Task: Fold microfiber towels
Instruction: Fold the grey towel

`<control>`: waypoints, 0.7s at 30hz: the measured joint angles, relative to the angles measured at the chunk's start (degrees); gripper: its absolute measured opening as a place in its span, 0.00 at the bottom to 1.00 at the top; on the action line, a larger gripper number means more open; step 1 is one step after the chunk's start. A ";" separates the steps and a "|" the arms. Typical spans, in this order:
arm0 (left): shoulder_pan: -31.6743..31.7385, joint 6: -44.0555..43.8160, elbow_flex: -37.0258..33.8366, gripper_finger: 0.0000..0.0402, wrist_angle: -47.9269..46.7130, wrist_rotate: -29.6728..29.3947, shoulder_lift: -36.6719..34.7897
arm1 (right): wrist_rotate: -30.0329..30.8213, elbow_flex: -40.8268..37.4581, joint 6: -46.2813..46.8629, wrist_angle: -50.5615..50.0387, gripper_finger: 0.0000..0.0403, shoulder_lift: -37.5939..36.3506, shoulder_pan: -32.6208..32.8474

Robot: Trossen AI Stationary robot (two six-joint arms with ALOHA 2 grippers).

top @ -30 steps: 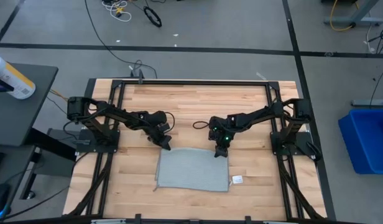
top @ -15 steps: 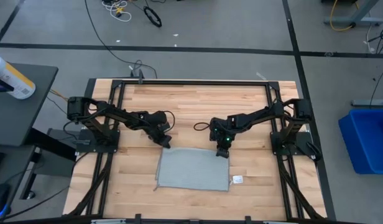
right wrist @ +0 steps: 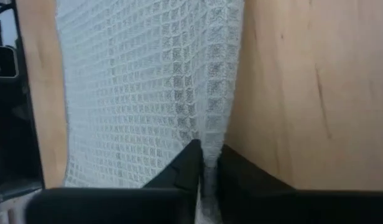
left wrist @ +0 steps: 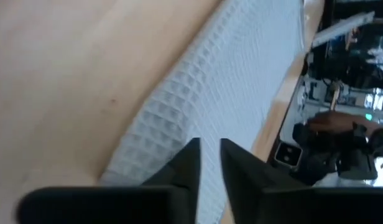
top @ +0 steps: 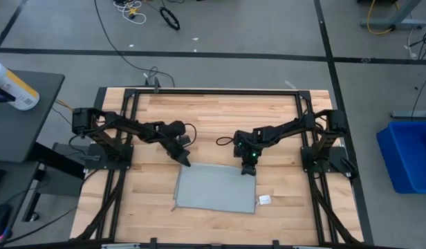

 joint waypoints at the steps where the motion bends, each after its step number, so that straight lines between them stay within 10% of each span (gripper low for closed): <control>1: 0.21 -0.06 0.02 0.22 0.00 -0.33 0.00 | -0.31 0.00 0.40 0.07 0.18 0.00 -0.07; 8: 2.68 -0.20 0.02 0.46 -0.04 -2.05 0.09 | -2.48 0.02 1.48 0.30 0.42 -0.02 -0.15; 21: 3.67 2.78 0.02 0.48 -3.99 -1.34 1.70 | -3.68 0.07 2.38 0.39 0.55 -0.09 -0.15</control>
